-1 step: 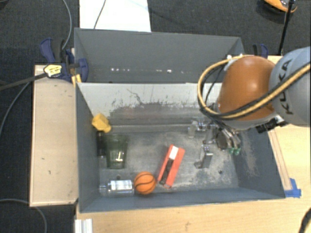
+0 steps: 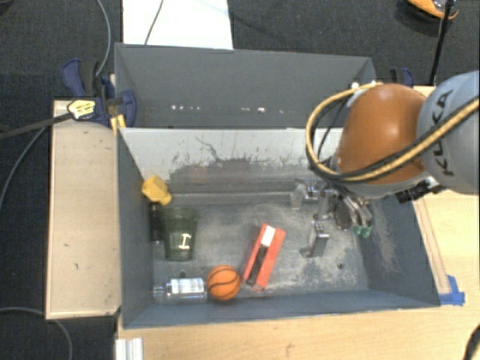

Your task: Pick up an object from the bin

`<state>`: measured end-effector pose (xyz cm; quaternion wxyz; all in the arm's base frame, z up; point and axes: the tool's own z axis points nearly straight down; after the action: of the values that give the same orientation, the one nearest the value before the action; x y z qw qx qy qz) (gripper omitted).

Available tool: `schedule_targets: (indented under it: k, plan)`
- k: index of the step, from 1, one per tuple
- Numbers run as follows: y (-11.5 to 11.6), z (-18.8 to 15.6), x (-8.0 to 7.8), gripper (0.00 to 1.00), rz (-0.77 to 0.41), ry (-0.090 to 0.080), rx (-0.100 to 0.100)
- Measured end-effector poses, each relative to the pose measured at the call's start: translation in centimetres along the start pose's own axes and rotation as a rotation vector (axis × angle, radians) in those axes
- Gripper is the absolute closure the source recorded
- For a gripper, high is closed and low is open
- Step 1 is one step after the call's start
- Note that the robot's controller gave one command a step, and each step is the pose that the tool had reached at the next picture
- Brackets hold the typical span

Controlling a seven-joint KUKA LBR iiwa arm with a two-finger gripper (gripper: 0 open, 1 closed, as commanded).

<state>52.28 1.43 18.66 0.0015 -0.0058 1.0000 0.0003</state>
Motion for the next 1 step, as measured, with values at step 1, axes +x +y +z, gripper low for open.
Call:
schedule_targets:
  k: [1]
  plan:
    - [1.71,3.63,0.56,0.00,-0.205,-0.006,0.001]
